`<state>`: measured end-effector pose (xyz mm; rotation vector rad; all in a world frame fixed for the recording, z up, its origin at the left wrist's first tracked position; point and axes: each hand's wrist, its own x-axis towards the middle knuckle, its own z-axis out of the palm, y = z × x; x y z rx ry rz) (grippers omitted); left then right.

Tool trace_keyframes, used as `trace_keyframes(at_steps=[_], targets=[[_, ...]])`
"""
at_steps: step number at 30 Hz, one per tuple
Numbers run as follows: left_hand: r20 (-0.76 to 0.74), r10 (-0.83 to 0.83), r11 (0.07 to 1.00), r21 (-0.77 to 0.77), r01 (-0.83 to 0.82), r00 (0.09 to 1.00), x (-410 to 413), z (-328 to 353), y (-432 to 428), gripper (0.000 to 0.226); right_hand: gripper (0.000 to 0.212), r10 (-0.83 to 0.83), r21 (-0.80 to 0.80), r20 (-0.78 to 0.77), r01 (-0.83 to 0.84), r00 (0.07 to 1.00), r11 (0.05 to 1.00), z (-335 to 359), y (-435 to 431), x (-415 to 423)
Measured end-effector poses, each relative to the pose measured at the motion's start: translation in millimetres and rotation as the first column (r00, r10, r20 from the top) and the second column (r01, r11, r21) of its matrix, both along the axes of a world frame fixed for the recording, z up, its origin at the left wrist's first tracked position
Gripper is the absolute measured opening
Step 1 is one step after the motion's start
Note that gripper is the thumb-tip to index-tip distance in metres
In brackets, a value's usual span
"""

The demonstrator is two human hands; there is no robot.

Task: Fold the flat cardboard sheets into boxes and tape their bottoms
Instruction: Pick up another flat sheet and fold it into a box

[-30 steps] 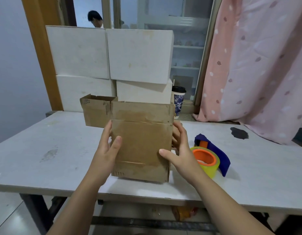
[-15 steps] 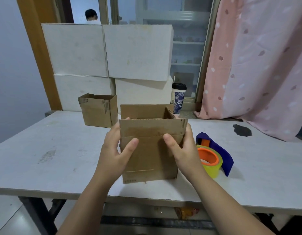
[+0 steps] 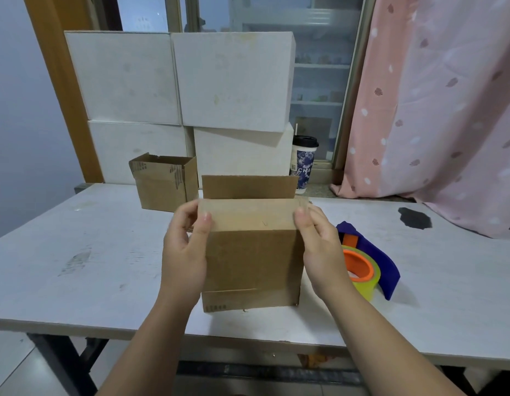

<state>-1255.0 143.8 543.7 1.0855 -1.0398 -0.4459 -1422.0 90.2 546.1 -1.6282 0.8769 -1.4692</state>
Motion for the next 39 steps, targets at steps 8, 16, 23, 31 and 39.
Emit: trace_keyframes(at_steps=[8,16,23,31,39], targets=[[-0.087,-0.092,0.994,0.058,0.098,0.992,6.6,10.7,-8.4,0.06,0.063,0.077,0.172,0.051,-0.085,0.996,0.981,10.1,-8.7,1.6],[0.222,0.029,0.993,0.104,-0.053,0.975,6.2,10.2,-4.1,0.037,0.041,0.001,0.138,-0.137,0.018,0.991,0.99,19.8,-5.3,8.3],[0.247,0.042,0.969,0.225,-0.099,0.968,0.6,17.1,6.0,0.035,0.018,0.069,0.243,-0.063,-0.052,0.996,0.969,20.8,2.2,7.5],[0.12,0.199,0.974,0.083,-0.209,0.973,-2.5,25.7,17.3,0.031,0.016,-0.134,-0.218,-0.019,0.127,0.991,0.968,18.8,32.8,19.5],[-0.199,0.176,0.954,0.276,-0.117,0.964,-3.3,13.2,3.3,0.051,0.017,-0.382,-0.856,-0.34,-0.115,0.859,0.504,13.0,37.6,26.6]])
